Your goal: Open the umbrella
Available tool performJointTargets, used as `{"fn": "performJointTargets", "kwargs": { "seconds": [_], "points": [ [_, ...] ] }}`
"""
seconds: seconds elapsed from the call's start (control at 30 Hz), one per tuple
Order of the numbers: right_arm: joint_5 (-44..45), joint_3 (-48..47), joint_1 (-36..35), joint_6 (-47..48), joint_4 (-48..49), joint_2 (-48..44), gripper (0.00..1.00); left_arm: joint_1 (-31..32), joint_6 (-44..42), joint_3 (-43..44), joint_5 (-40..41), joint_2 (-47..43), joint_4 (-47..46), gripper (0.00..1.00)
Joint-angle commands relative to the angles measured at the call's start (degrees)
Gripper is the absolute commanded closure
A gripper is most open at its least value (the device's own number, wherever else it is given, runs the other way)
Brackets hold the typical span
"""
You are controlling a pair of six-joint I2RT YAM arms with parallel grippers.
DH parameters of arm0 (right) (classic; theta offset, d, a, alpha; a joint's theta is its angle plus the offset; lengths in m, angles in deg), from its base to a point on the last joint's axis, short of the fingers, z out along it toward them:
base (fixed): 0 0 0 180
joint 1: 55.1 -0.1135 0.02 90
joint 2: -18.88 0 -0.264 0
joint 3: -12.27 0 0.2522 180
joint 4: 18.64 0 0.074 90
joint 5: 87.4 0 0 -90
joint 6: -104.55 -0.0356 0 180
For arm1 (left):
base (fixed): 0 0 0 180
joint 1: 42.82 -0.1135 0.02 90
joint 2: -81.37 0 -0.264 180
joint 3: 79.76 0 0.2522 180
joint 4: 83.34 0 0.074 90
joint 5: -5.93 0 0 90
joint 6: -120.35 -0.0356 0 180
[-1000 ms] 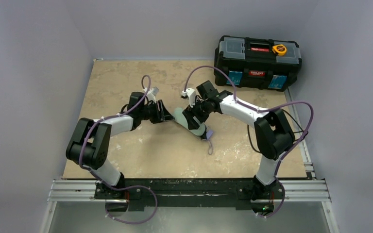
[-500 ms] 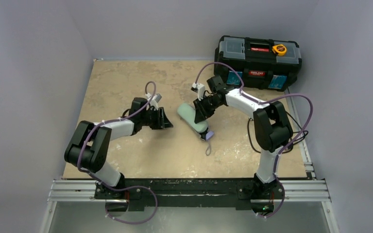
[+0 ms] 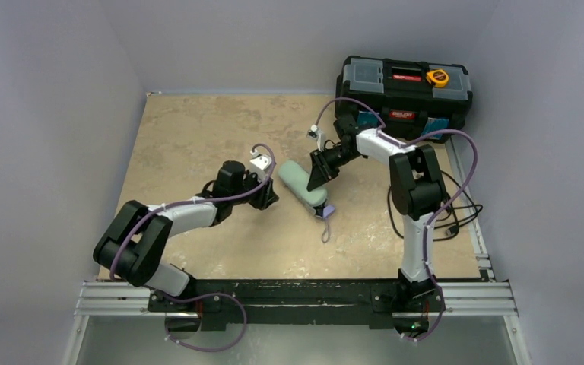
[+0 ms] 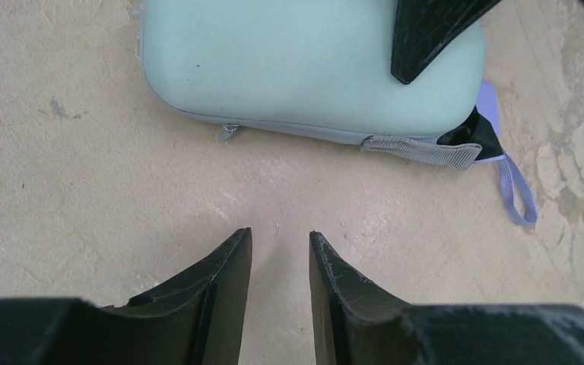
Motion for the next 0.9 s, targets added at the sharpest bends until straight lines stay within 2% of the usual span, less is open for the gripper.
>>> {"fn": "performJointTargets", "kwargs": {
  "seconds": [0.0,0.27,0.63,0.87],
  "points": [
    [4.14,-0.37,1.81,9.23,-10.25,6.94,1.0,2.63,-9.56,-0.86,3.4,-0.3,-7.39,0.68],
    [1.5,0.77,3.1,12.79,-14.3,9.13,1.0,4.75,-16.76,-0.35,3.68,4.91,-14.62,0.72],
    [-2.18,2.45,5.09,10.09,-14.68,10.83,1.0,8.9,-15.98,-1.51,3.11,9.08,-17.89,0.75],
    [-2.5,2.51,5.26,10.49,-15.38,11.39,1.0,10.08,-14.0,-0.36,6.18,13.38,-20.25,0.78]
  ]
}}
